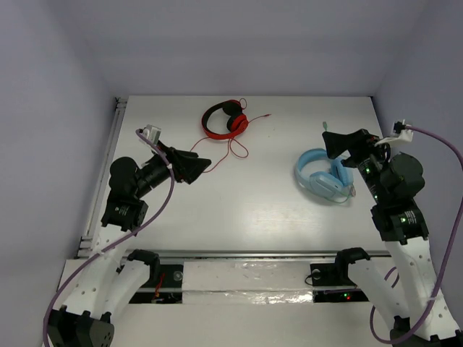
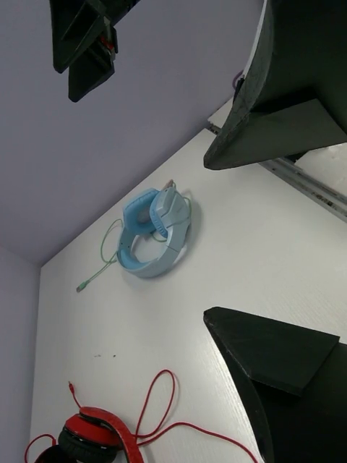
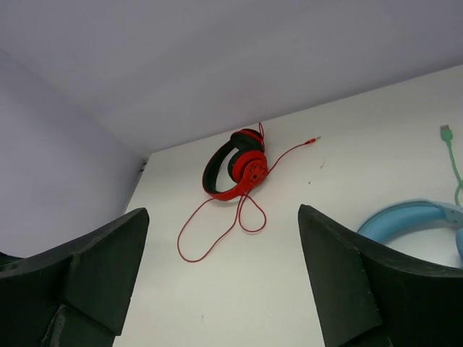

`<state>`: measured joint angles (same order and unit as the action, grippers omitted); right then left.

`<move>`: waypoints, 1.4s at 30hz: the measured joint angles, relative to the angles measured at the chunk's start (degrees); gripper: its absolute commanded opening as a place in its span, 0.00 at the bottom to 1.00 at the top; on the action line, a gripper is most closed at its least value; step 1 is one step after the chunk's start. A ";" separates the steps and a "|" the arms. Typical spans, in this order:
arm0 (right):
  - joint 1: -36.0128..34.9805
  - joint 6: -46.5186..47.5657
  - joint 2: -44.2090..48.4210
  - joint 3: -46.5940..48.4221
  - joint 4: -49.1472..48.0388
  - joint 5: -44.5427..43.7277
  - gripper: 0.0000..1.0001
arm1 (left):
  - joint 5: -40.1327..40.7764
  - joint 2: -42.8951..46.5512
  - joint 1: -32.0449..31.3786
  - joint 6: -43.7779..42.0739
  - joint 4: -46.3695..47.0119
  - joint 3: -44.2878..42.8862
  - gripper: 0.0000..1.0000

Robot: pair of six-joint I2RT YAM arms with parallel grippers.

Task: Wrap the headphones

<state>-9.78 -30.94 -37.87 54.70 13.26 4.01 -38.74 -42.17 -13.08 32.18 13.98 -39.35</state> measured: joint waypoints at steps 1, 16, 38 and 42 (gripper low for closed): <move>0.00 -0.17 0.11 0.00 0.09 0.00 0.80 | 0.02 -0.09 0.00 -0.02 -0.09 -0.02 0.70; 0.00 -1.27 -0.09 2.19 2.32 -4.33 0.00 | 24.39 -14.34 -22.25 -4.46 -0.83 -10.45 0.00; 0.00 -3.76 -1.25 9.73 3.04 -0.11 0.15 | 47.04 -91.76 -43.39 -22.95 -19.43 -81.05 0.54; 0.00 -3.89 -0.22 9.73 3.04 1.51 0.24 | 48.26 -103.25 -42.73 -25.29 -23.82 -95.80 0.70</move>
<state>-9.78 -34.83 -38.09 64.42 16.29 5.52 9.52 -145.43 -55.81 6.90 -9.85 -135.15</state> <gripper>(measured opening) 0.211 0.663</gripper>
